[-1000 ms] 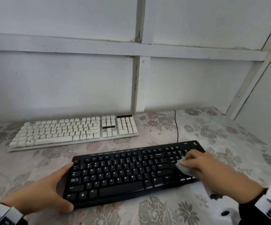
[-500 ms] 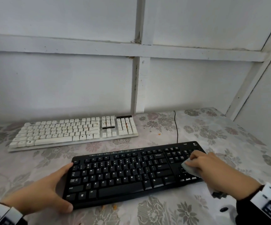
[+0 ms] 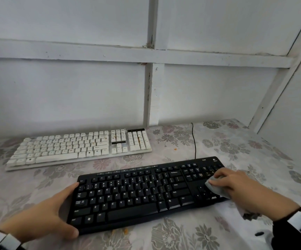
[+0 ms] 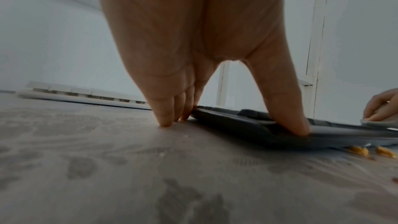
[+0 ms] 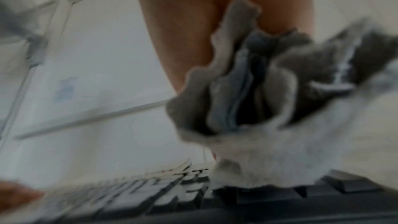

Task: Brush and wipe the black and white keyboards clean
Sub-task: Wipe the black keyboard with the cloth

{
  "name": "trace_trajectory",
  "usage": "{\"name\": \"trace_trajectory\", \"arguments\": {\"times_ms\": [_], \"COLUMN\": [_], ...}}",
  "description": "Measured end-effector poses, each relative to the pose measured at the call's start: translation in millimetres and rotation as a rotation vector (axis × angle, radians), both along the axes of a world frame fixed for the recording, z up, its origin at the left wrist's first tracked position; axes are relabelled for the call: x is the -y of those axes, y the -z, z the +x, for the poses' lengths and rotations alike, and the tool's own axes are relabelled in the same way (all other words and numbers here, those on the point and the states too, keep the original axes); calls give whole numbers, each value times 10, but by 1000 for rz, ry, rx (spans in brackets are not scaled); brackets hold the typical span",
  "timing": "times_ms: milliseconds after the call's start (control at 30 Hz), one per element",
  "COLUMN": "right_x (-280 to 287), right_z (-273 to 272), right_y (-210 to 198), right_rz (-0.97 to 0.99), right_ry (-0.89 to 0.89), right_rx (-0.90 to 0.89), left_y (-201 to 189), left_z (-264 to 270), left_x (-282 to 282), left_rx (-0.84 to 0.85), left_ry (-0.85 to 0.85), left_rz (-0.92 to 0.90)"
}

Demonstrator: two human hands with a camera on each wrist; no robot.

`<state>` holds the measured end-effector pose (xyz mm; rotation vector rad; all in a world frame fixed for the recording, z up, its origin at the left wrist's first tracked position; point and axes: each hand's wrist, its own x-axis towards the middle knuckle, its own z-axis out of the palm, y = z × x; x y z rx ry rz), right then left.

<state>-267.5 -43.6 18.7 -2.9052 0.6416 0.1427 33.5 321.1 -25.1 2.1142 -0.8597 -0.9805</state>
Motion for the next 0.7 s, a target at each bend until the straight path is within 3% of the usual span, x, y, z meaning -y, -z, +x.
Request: {"name": "trace_trajectory", "arguments": {"times_ms": [133, 400, 700], "right_x": [97, 245, 325], "right_z": [-127, -289, -277], "right_y": [20, 142, 137], "right_rz": [-59, -42, -214], "right_ry": [-41, 127, 190], "right_rx": [24, 13, 13], "left_y": [0, 11, -6], "left_z": [-6, 22, -12], "left_x": [-2, -13, 7], "left_rx": [7, 18, -34], "left_ry": [8, 10, -3], "left_rz": [4, 21, -21]}}
